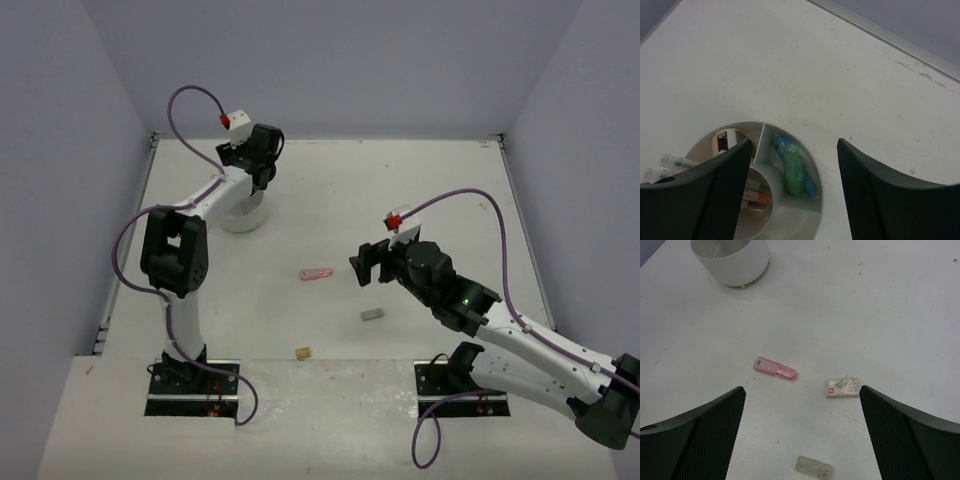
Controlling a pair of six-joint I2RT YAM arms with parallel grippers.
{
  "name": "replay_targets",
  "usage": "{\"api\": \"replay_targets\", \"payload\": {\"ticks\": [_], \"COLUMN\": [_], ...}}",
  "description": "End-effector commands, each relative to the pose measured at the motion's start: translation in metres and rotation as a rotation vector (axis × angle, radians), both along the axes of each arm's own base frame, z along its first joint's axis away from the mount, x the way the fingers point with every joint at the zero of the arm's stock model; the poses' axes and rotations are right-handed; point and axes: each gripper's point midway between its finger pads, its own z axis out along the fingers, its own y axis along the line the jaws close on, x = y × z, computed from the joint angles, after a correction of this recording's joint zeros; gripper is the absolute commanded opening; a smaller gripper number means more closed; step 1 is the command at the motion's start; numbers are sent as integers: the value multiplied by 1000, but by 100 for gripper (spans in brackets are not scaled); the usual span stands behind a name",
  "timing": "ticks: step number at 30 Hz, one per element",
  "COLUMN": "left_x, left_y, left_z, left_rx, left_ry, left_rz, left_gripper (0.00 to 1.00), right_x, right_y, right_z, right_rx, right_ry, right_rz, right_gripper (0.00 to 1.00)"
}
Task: Sort the stationery into containers
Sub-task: Place the stationery in the storage box, then pick up the stationery from the center of the board.
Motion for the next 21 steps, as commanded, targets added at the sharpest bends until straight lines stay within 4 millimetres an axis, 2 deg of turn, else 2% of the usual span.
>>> {"api": "replay_targets", "payload": {"ticks": [1,3,4,6,8,10,11,12,14,16,17,18,21], "left_x": [-5,-8,-13,-23,-39,-67,-89,-109,-144,-182,-195,-207,-238], "left_y": [3,3,1,-3,-15,-41,-56,-60,-72,-62,-54,-44,-17], "left_z": [62,74,86,100,119,142,147,147,141,132,129,129,125], "left_rx": [-78,-91,-120,-166,-234,-347,-413,-434,-477,-442,-409,-382,-261], "left_ry": [-146,-164,-180,-197,-205,-195,-178,-183,-177,-181,-180,-191,-143], "left_rz": [9,1,-16,-55,-144,-313,-420,-475,-582,-628,-636,-626,-619], "left_gripper": [76,79,81,89,96,99,100,100,100,100,100,100,100], "right_x": [6,6,8,10,8,8,8,4,-2,-18,-22,-20,2], "right_y": [7,8,9,16,28,42,49,54,69,82,82,84,71], "right_z": [-3,-6,-10,-20,-33,-41,-53,-69,-77,-92,-98,-103,-117], "right_rx": [-11,-17,-26,-56,-96,-122,-161,-202,-224,-268,-307,-346,-537], "right_ry": [-4,3,6,22,53,88,131,179,223,306,341,350,258], "right_rz": [13,17,23,50,118,178,203,250,347,479,508,522,517], "right_gripper": [99,99,99,99,99,99,99,99,99,99,99,99,99]}}
